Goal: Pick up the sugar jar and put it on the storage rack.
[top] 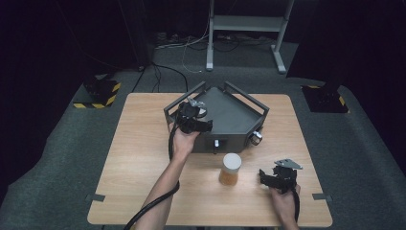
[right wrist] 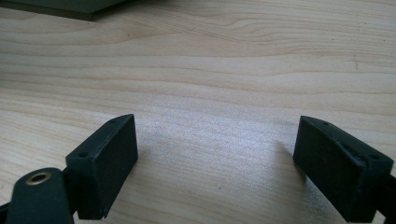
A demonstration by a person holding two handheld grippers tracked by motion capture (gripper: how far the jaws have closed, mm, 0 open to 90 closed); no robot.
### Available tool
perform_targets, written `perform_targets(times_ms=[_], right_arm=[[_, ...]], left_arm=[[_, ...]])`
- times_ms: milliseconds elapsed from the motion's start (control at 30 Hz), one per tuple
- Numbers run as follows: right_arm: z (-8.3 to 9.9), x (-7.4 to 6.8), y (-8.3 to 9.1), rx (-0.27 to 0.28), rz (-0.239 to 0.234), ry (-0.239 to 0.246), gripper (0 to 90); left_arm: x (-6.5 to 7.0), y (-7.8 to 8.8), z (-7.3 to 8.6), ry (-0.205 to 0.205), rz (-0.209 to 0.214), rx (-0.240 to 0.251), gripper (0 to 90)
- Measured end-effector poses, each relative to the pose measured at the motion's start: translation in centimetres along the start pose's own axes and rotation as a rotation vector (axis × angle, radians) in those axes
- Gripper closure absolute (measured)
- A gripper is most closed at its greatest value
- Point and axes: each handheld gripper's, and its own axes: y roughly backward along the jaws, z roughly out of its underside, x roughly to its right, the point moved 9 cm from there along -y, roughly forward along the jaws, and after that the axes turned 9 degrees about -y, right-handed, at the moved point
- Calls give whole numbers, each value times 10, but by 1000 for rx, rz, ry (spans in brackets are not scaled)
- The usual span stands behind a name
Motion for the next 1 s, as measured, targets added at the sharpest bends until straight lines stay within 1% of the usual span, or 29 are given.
perform_targets(times_ms=[67,100,133,233,333,433,533,567,633,733,800,900,1000], right_arm=[[0,0,0,0,0,0,138],[0,0,0,0,0,0,138],[0,0,0,0,0,0,138],[0,0,0,0,0,1,138],[0,0,0,0,0,1,138],[0,0,0,0,0,1,138],[0,0,0,0,0,0,138],[0,0,0,0,0,1,138],[0,0,0,0,0,0,138],[0,0,0,0,0,0,138],[0,0,0,0,0,0,138],[0,0,0,0,0,0,138],[0,0,0,0,0,0,138]], left_arm=[[1,3,1,-13,-15,0,75],[4,7,1,-32,-39,-1,51],[6,10,3,-39,-48,8,46],[8,17,8,-43,-41,23,34],[10,21,10,-48,-37,26,30],[12,29,15,-68,-25,33,28],[14,35,19,-68,-19,44,29],[16,38,20,-80,-20,46,29],[18,42,23,-92,-22,50,29],[21,47,29,-122,-20,46,30],[22,49,32,-128,-15,43,31],[24,52,40,-123,-2,48,33],[25,54,47,-128,5,53,36]])
